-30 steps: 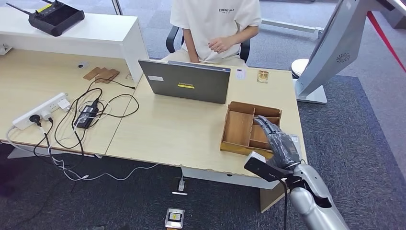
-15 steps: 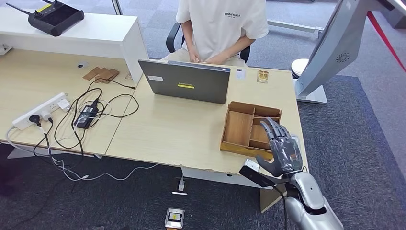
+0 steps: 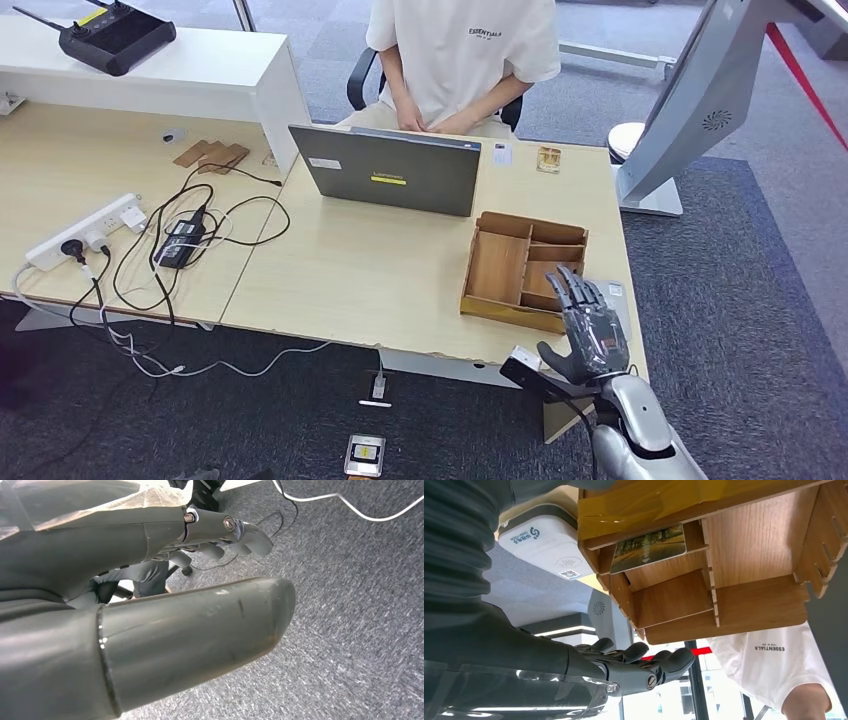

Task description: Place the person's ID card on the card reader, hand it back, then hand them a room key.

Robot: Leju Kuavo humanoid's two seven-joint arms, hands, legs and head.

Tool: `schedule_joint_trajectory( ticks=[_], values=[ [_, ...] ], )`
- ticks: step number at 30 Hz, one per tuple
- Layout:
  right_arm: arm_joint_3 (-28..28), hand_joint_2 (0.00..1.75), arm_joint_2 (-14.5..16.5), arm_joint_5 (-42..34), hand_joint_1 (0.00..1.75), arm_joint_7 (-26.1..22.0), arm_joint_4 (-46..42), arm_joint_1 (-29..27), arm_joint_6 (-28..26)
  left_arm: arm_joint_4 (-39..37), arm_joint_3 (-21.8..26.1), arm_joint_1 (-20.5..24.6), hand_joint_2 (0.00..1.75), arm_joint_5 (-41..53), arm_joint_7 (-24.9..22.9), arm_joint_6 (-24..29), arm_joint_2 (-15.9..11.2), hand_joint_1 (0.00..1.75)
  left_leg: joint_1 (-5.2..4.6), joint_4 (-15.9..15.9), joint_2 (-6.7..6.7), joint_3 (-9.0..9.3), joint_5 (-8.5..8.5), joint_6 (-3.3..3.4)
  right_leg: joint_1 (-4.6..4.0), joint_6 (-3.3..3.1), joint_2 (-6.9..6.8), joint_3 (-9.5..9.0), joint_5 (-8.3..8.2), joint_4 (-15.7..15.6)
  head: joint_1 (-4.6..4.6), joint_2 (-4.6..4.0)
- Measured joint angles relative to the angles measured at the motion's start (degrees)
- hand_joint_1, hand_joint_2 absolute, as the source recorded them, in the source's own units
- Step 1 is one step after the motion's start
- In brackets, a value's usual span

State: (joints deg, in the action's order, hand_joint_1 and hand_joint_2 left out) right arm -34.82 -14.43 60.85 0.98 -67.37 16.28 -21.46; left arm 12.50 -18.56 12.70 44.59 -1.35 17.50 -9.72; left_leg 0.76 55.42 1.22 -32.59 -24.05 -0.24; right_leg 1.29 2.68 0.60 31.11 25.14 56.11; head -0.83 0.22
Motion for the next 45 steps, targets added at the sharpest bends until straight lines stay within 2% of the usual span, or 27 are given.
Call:
schedule_joint_trajectory(
  ticks=[7,18,40,44,45],
  values=[
    [0.3,1.75,0.2,0.8,0.0,-0.2,1.3,1.0,-1.0,0.0,0.0,0.3,0.0,0.4,-0.3,-0.1,0.3,0.0,0.0,0.0,0.0,0.0,0.0,0.0,0.0,0.0,0.0,0.0,0.0,0.0,0.0,0.0],
    [0.5,1.75,2.1,1.0,0.0,-1.3,6.1,3.7,-3.6,0.0,0.0,0.9,0.0,1.5,-0.5,-0.7,0.9,0.0,0.0,0.0,-0.02,0.0,0.0,0.0,0.0,0.0,0.0,-0.01,0.0,0.0,0.0,0.0],
    [2.2,1.75,3.6,-0.5,0.0,-4.0,13.0,6.4,-4.8,0.0,0.0,1.3,0.0,1.0,-1.0,-0.7,1.1,0.0,0.0,0.0,-0.03,0.0,0.0,0.0,0.0,0.0,0.0,-0.01,0.0,0.0,0.0,0.0],
    [2.3,1.75,3.9,-1.4,0.2,-5.1,14.0,6.6,-5.2,0.0,0.0,1.2,0.0,0.9,-1.0,-0.7,1.0,0.0,0.0,0.0,-0.02,0.0,0.0,0.0,0.0,0.0,0.0,-0.01,0.0,0.0,0.0,0.0],
    [2.3,1.75,4.0,-1.7,0.2,-5.4,14.3,6.7,-5.3,0.0,0.0,1.2,0.0,0.8,-1.0,-0.7,1.0,0.0,0.0,0.0,-0.02,0.0,0.0,0.0,0.0,0.0,0.0,-0.01,0.0,0.0,0.0,0.0]
  ],
)
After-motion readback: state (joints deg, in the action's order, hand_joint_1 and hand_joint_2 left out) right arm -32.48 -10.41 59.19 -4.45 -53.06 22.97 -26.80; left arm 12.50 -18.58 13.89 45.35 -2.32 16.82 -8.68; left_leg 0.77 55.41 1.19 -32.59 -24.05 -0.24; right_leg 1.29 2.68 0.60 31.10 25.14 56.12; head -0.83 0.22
